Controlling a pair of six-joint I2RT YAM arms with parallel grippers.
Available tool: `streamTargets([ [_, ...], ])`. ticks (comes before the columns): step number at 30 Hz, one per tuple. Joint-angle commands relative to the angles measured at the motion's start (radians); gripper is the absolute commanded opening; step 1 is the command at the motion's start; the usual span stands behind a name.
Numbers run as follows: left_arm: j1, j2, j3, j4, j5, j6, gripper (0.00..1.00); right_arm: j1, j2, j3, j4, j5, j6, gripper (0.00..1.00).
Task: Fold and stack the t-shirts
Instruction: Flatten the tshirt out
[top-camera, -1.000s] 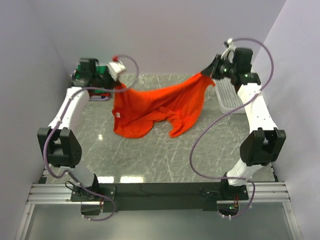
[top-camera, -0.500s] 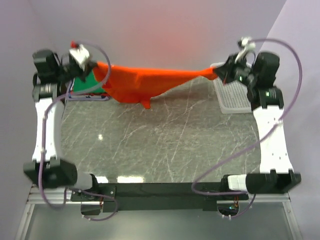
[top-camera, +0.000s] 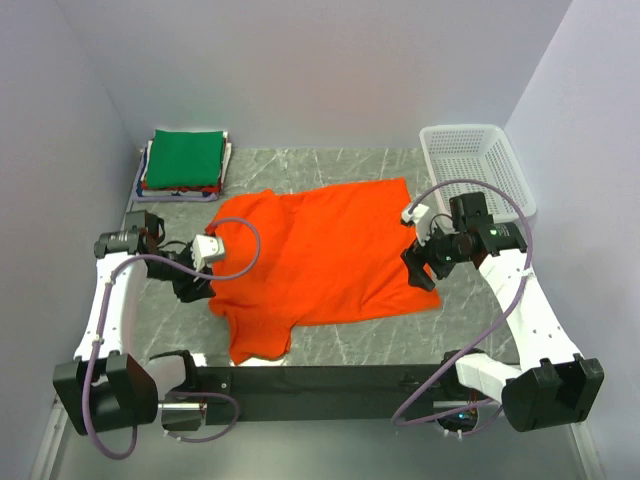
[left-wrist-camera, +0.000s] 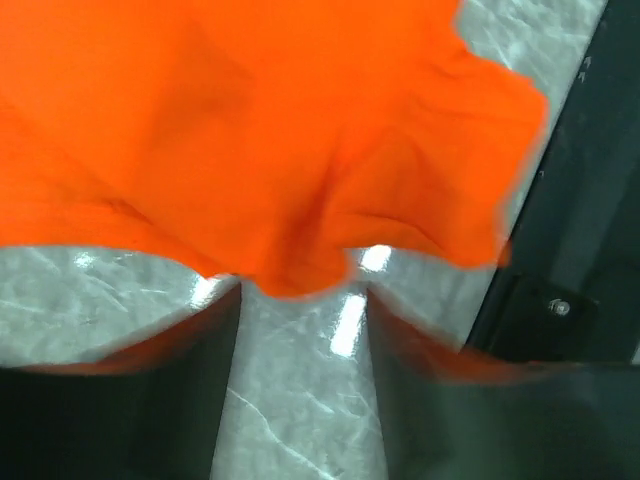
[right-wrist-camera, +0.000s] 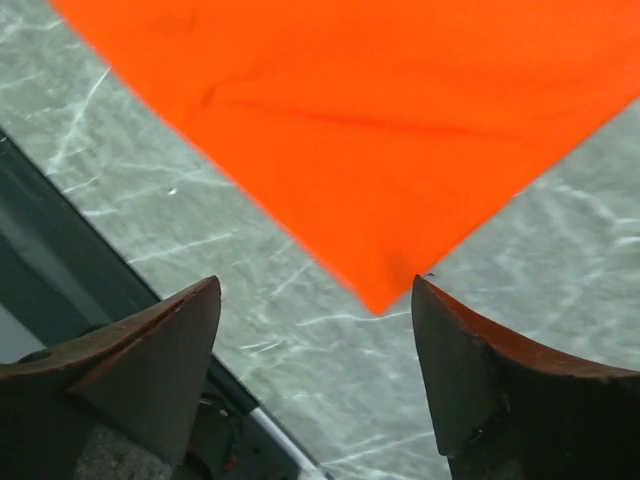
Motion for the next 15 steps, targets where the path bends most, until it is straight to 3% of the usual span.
streamTargets([
  [1,0.005,0.047,0.099,0.02,0.013,0.006,0.62,-0.003,0.028,0.101,0.026,0.037,-0.066,0.84],
  [4,0.002,0.148,0.151,0.214,0.058,-0.225,0.64,0.013,0.172,0.154,0.183,0.026,0.093,0.81],
  [5,-0.004,0.179,0.159,0.444,0.041,-0.437,0.64,0.033,0.264,0.188,0.225,0.036,0.134,0.79],
  [8,-0.018,0.33,0.24,0.704,-0.019,-0.664,0.62,0.066,0.476,0.326,0.339,0.111,0.256,0.71],
  [12,-0.021,0.594,0.421,0.848,-0.028,-0.854,0.63,0.063,0.709,0.558,0.423,0.216,0.391,0.68],
  [15,-0.036,0.726,0.533,0.904,-0.043,-0.939,0.69,0.06,0.852,0.711,0.477,0.279,0.436,0.68],
])
